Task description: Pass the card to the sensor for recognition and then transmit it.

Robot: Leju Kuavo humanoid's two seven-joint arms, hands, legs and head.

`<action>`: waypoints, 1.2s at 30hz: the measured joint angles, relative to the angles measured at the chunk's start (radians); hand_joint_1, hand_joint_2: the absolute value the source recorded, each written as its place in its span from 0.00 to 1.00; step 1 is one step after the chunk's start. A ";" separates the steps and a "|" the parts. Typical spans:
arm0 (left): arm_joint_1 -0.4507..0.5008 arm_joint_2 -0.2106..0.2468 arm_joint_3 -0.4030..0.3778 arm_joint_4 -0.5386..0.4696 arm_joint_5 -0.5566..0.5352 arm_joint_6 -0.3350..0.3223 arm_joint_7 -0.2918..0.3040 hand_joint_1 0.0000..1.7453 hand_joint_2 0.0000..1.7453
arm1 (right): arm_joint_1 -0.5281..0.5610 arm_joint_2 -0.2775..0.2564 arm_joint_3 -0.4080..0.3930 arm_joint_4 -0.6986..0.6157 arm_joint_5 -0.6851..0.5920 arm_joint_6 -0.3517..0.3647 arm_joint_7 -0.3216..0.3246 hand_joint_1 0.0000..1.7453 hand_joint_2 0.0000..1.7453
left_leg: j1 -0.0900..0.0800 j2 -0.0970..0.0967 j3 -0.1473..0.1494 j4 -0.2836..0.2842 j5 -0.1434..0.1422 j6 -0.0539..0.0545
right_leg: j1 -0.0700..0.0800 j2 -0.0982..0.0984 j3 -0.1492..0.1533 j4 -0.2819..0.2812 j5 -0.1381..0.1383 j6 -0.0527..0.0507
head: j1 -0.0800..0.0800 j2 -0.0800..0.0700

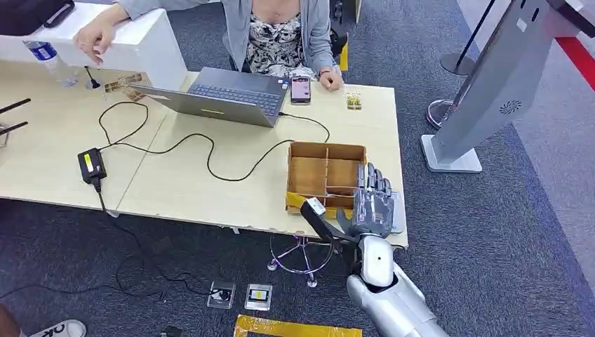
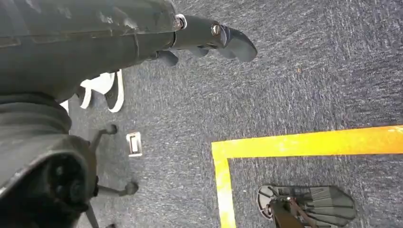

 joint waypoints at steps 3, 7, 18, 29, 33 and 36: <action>0.000 0.000 0.000 0.000 0.000 0.002 0.000 0.00 0.00 | 0.000 0.006 -0.011 0.000 0.005 0.010 0.002 0.00 1.00 | 0.000 0.000 0.000 0.000 0.000 0.000 | 0.000 0.000 0.000 0.000 0.000 0.000 | 0.000 0.000; 0.000 -0.001 0.000 0.000 0.004 0.000 0.000 0.00 0.00 | 0.002 0.010 -0.022 0.001 0.008 0.026 0.000 0.00 1.00 | 0.000 0.000 0.000 0.000 0.000 0.000 | 0.000 0.000 0.000 0.000 0.000 0.000 | 0.000 0.000; 0.000 -0.001 0.009 0.000 0.007 -0.008 0.000 0.00 0.00 | 0.027 0.030 -0.028 0.005 0.042 0.078 -0.012 1.00 1.00 | 0.000 0.000 0.000 0.000 0.000 0.000 | 0.000 0.000 0.000 0.000 0.000 0.000 | 0.000 0.000; 0.000 -0.001 0.013 0.000 -0.007 -0.012 -0.011 0.00 0.00 | 0.066 0.037 -0.081 -0.049 0.112 0.135 0.000 0.00 1.00 | 0.000 0.000 0.000 0.000 0.000 0.000 | 0.000 0.000 0.000 0.000 0.000 0.000 | 0.000 0.000; 0.000 -0.001 0.013 0.000 -0.017 -0.015 -0.011 0.00 0.00 | 0.079 0.035 -0.102 -0.067 0.120 0.136 0.012 0.00 1.00 | 0.000 0.000 0.000 0.000 0.000 0.000 | 0.000 0.000 0.000 0.000 0.000 0.000 | 0.000 0.000; 0.000 -0.001 0.013 0.000 -0.018 -0.016 -0.011 0.00 0.00 | 0.094 0.035 -0.116 -0.081 0.125 0.137 0.017 0.00 1.00 | 0.000 0.000 0.000 0.000 0.000 0.000 | 0.000 0.000 0.000 0.000 0.000 0.000 | 0.000 0.000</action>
